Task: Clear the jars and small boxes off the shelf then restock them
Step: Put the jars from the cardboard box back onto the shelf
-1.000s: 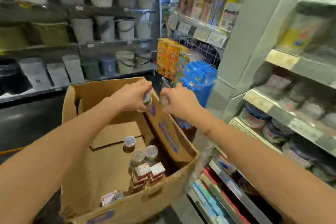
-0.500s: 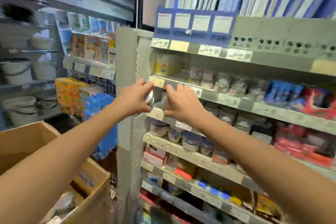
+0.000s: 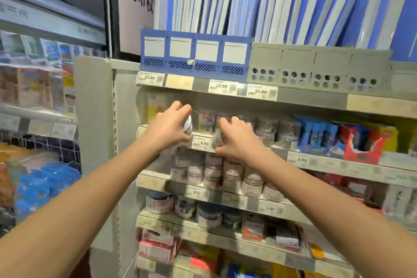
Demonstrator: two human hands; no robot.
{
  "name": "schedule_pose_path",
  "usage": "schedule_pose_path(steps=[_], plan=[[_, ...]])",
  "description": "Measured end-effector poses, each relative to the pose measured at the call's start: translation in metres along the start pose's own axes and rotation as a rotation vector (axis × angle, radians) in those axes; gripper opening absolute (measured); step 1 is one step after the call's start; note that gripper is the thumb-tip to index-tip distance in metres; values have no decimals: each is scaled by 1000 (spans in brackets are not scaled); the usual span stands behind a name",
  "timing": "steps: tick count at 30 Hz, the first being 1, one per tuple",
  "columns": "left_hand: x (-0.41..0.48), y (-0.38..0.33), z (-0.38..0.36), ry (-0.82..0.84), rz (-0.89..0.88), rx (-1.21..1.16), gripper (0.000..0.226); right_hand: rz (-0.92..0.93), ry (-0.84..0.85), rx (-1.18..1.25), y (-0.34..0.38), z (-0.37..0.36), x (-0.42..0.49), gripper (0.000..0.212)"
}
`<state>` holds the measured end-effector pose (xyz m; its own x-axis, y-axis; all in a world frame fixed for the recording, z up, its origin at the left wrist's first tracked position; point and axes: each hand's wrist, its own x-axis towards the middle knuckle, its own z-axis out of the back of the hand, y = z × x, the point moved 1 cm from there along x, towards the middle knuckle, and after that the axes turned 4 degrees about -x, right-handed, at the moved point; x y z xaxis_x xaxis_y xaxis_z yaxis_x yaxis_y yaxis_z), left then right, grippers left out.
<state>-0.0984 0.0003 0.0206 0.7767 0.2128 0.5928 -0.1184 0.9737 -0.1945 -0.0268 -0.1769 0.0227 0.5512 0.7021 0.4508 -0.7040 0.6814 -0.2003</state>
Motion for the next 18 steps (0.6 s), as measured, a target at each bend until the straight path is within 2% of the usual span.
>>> schedule_pose_path(steps=[6,13,18], plan=[[46,22,-20,30,-35,17,49,-80,-1,-38,-8,-12,41,52],[90,32,-25,126,-5,26,58,-108,92,-106,-2,-17,70,51],[99,37,-25,184,18,19,59,-169,71,7,7,-19,77,57]])
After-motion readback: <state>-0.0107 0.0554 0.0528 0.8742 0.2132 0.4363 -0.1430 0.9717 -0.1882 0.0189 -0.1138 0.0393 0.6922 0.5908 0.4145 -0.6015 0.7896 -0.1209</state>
